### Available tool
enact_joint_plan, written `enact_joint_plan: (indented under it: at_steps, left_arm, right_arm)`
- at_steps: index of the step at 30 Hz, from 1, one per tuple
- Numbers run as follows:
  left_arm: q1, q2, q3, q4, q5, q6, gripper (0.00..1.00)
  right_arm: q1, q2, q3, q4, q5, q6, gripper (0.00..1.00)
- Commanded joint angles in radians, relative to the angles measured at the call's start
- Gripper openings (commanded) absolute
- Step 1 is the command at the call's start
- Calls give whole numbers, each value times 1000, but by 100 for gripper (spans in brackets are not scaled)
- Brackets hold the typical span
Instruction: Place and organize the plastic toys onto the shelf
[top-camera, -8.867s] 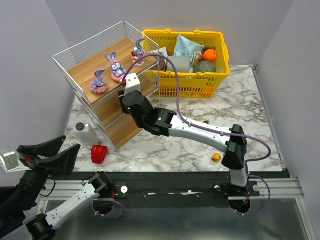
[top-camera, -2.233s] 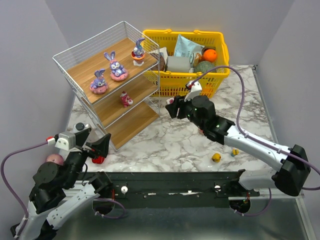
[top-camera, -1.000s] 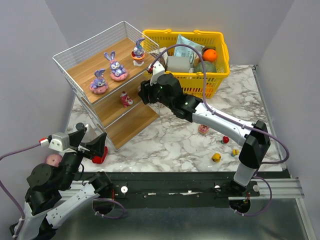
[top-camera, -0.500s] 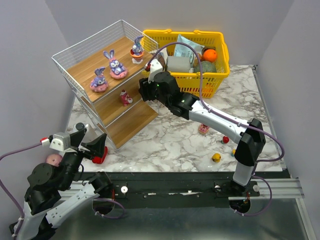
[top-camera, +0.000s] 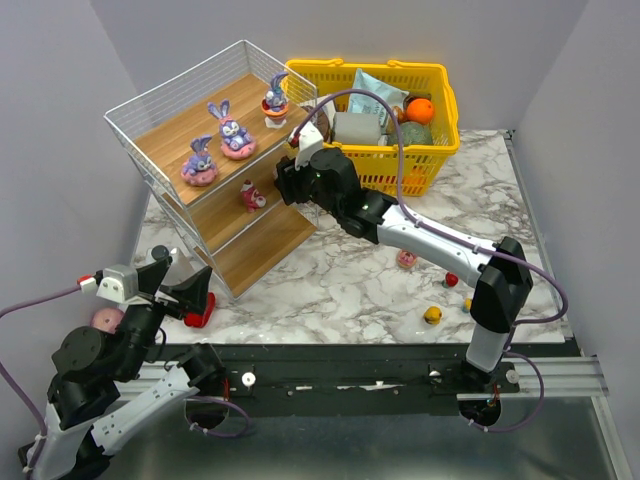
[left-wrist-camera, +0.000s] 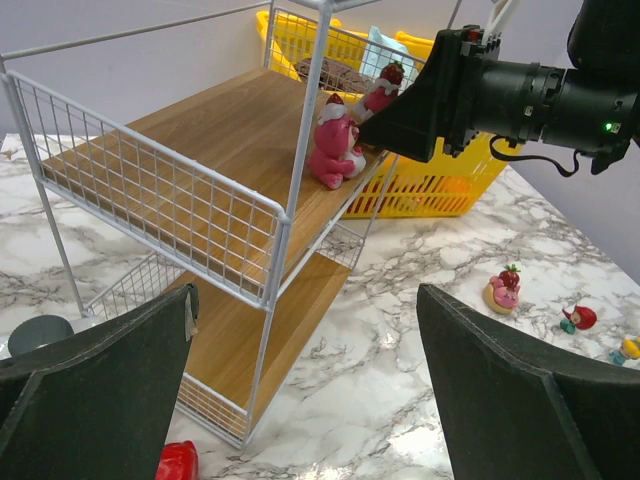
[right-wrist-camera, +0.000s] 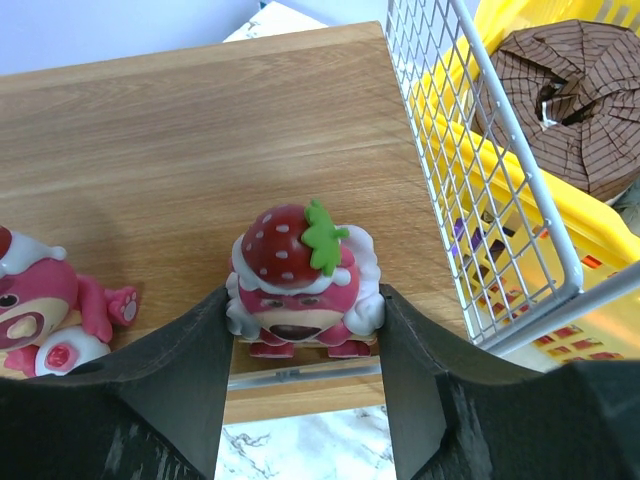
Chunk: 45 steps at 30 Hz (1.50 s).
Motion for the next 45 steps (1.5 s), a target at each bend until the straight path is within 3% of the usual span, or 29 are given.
enact_joint_plan:
  at_steps: [1, 21, 32, 36, 38, 42, 45]
  left_arm:
    - [-7, -113, 19, 7, -22, -6, 99]
    - [-18, -110, 39, 4, -29, -18, 99]
    - [-23, -114, 45, 12, -16, -25, 99]
    - [-23, -119, 56, 5, -12, -33, 99]
    - [-24, -119, 54, 7, -7, -35, 99]
    - [-26, -117, 50, 2, 8, -47, 99]
    - [-24, -119, 51, -4, 10, -55, 99]
  right_arm:
    - [7, -2, -54, 12, -23, -5, 56]
    - [8, -105, -120, 63, 46, 32, 91]
    - [8, -392, -468, 198, 122, 65, 96]
    - [8, -478, -585, 128, 280, 192, 96]
    - [8, -503, -628, 46, 436, 283, 96]
    - [-3, -522, -665, -336, 609, 685, 96]
    - [-26, -544, -748, -460, 639, 897, 95]
